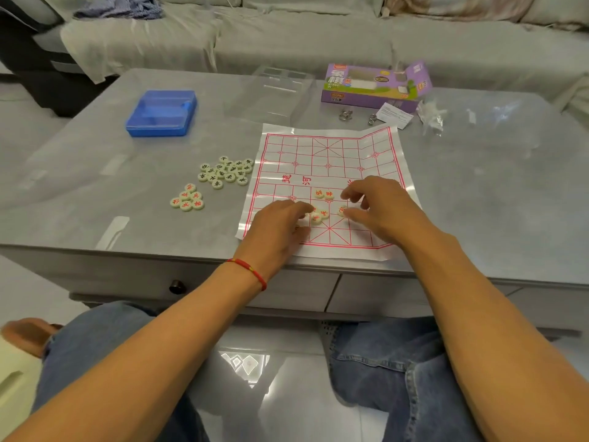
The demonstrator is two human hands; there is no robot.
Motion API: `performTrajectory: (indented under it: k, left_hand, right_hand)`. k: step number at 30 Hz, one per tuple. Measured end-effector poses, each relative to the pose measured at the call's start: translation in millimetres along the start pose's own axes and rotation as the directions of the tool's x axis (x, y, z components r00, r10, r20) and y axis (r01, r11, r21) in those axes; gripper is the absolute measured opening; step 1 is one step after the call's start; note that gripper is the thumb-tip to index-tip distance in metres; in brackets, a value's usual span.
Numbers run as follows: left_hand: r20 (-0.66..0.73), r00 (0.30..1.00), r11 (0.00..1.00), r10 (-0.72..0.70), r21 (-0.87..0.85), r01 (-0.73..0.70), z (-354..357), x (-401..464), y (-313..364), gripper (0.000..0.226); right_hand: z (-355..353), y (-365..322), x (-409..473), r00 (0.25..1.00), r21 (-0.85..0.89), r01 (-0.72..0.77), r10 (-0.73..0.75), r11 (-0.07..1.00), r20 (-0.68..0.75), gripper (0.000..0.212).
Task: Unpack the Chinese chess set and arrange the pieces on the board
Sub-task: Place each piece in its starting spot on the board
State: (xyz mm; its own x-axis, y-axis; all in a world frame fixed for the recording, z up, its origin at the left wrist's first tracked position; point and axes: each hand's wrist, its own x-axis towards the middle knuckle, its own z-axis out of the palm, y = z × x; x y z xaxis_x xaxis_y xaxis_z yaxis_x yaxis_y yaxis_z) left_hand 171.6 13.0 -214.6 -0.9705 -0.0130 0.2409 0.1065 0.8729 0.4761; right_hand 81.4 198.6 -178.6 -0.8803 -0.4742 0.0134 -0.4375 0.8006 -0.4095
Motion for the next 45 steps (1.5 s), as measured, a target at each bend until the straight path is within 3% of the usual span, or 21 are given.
performTrajectory:
  k: [5, 11, 14, 16, 19, 22, 25, 29, 37, 45]
  left_hand:
    - [0.005, 0.988, 0.979, 0.154, 0.137, -0.153, 6, -1, -7, 0.035]
    - [-0.047, 0.992, 0.99, 0.12, 0.077, -0.116, -1, 1, -10, 0.03]
    - [-0.125, 0.992, 0.998, 0.029, 0.058, -0.022, -24, 2, -19, 0.027]
    - [-0.155, 0.982, 0.991, -0.105, 0.061, 0.116, -44, 1, -37, 0.03]
    - [-0.157, 0.941, 0.941, -0.301, 0.11, 0.32, -75, -2, -76, 0.039]
    - [-0.187, 0.896, 0.89, -0.402, 0.149, 0.431, -97, -8, -113, 0.045]
    - [-0.133, 0.877, 0.86, -0.462, 0.177, 0.479, -103, -19, -133, 0.046]
    - [-0.112, 0.907, 0.89, -0.406, 0.175, 0.421, -101, -26, -141, 0.033]
    - [-0.117, 0.922, 0.89, -0.37, 0.241, 0.388, -105, -30, -141, 0.022]
    - [-0.077, 0.912, 0.875, -0.403, 0.26, 0.409, -104, -31, -135, 0.033]
  right_hand:
    - [9, -6, 11, 1.0, -0.071, -0.002, 0.001, 0.997, -0.007, 0.026]
    - [10, -19, 17, 0.999, -0.083, 0.031, -0.032, 0.996, -0.013, 0.026]
    - [11, -45, 21, 0.992, -0.017, 0.121, -0.121, 0.993, -0.02, 0.024]
    - [18, -71, 26, 0.979, 0.029, 0.201, -0.202, 0.979, 0.015, 0.026]
    - [39, -111, 39, 0.944, 0.039, 0.323, -0.325, 0.946, 0.061, 0.032]
    - [64, -141, 53, 0.909, -0.002, 0.403, -0.4, 0.915, 0.114, 0.038]
    - [83, -162, 65, 0.871, -0.049, 0.483, -0.473, 0.874, 0.13, 0.043]
    - [100, -180, 77, 0.826, -0.107, 0.561, -0.549, 0.821, 0.126, 0.038]
    - [103, -189, 83, 0.85, -0.082, 0.518, -0.501, 0.852, 0.163, 0.028]
    - [93, -182, 71, 0.875, -0.027, 0.448, -0.432, 0.894, 0.22, 0.033]
